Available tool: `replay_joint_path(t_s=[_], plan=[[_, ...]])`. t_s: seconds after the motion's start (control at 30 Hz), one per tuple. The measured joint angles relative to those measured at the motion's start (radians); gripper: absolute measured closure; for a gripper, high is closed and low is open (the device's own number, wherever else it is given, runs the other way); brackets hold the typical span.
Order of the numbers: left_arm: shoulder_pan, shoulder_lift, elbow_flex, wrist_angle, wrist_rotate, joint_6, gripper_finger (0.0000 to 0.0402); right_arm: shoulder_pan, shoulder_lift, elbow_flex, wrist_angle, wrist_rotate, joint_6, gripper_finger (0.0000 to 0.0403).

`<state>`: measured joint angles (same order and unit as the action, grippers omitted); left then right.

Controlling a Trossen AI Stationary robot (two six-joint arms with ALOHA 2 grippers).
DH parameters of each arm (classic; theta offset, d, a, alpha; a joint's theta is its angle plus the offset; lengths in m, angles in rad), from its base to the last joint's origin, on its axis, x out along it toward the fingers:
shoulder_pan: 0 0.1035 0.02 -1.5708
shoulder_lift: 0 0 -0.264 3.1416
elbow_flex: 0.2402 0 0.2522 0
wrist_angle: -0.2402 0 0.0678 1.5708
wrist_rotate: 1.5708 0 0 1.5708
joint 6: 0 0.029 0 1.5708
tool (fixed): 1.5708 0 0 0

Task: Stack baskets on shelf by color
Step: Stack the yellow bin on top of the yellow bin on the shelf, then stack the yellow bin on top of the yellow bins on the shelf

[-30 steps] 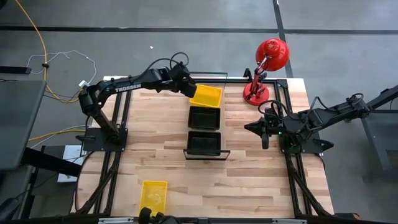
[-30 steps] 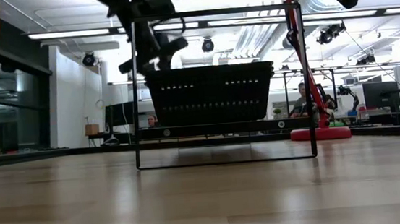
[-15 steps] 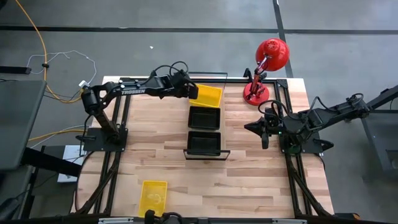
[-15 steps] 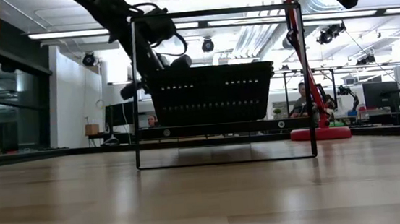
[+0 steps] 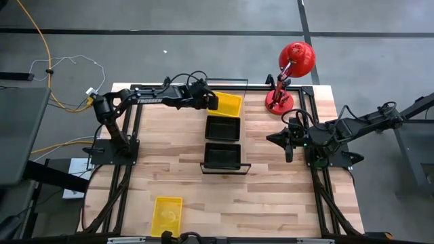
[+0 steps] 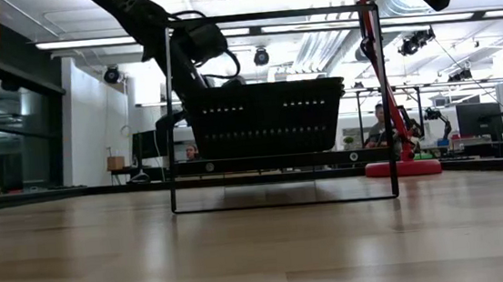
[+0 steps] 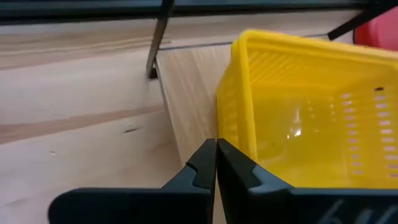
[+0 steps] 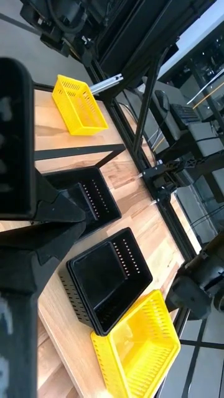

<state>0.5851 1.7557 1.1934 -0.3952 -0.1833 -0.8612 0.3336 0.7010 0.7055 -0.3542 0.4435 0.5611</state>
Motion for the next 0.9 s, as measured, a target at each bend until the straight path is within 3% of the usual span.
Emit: replay_joint_path(t_s=[0.53,0.63,0.77,0.9], plan=[[-0.061,-0.001,0.000,-0.013,0.054,0.002,0.0401,0.000,0.000,0.000,0.000,0.000,-0.001,0.0403],[-0.057,-0.009,0.000,-0.066,0.019,0.011,0.0402,0.000,0.000,0.000,0.000,0.000,0.000,0.0403],[-0.002,-0.074,0.000,-0.096,-0.052,0.037,0.0401,0.000,0.000,0.000,0.000,0.000,0.006,0.0403],[0.055,-0.191,0.000,-0.088,-0.073,0.167,0.0401,0.000,0.000,0.000,0.000,0.001,0.006,0.0403]])
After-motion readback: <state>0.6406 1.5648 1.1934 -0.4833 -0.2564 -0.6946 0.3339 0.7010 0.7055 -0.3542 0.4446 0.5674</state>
